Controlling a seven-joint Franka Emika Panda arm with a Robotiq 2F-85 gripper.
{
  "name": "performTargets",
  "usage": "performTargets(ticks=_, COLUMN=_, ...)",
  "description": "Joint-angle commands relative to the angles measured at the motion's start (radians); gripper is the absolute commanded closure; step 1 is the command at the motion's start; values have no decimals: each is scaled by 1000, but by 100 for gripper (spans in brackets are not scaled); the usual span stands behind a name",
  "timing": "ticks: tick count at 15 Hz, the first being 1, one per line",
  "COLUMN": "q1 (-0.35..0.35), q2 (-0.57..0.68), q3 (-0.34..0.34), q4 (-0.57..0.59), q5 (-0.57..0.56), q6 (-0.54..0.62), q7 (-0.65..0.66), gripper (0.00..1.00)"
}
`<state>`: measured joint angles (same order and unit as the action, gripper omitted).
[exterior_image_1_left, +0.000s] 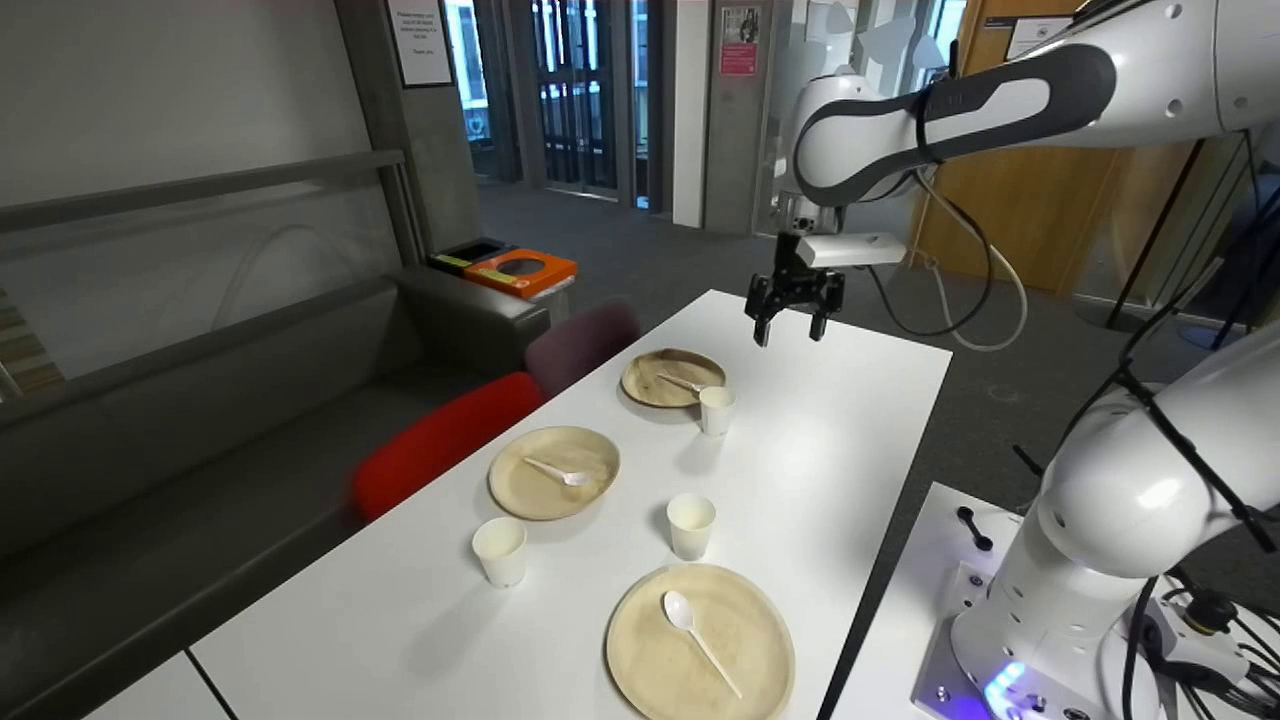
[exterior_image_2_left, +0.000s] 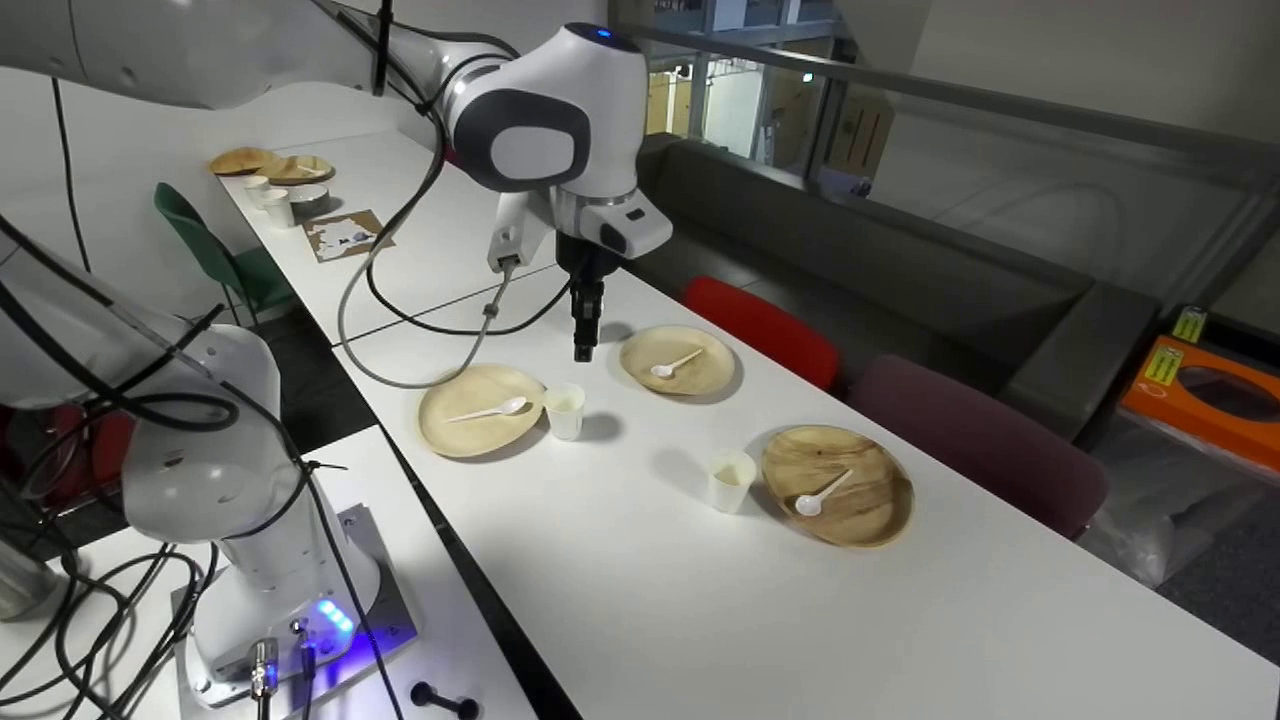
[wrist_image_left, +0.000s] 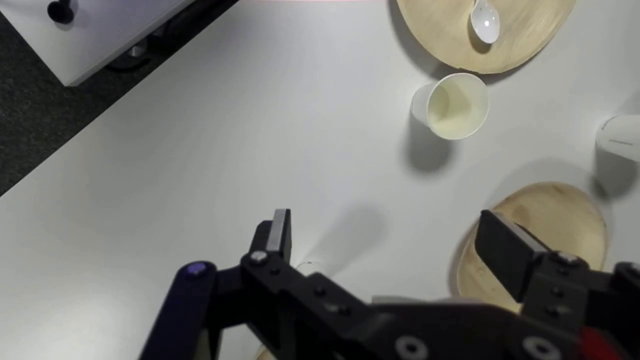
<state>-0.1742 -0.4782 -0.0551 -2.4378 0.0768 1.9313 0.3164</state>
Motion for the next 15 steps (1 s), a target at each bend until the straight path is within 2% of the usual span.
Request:
performTargets(ticks=1, q1=2, q2=0, q3=2, q4=2, q5=-1, q6=-2, q7=0, gripper=0)
performTargets(ticks=5, q1=3, q2=0, q3=4, q4=3, q5=-1, q6=-2, q7=0, gripper=0)
performTargets(ticks=8, q1=-9, q2=59, q3=10, q4=48, q5=11, q6=21, q7=75, gripper=0)
performTargets(ticks=10, q1=-25, q2=135, q3=-1, q4=104, q5=19, q6=36, q7=142, gripper=0)
performTargets(ticks=12, q1=-40, q2=246, q3=-28, q4=195, q5=17, q6=-2, q7=159, gripper=0)
performTargets(ticks=15, q1=-55, q2=409, q3=-73, q4=319, q5=15, q6=10, q7=180, gripper=0)
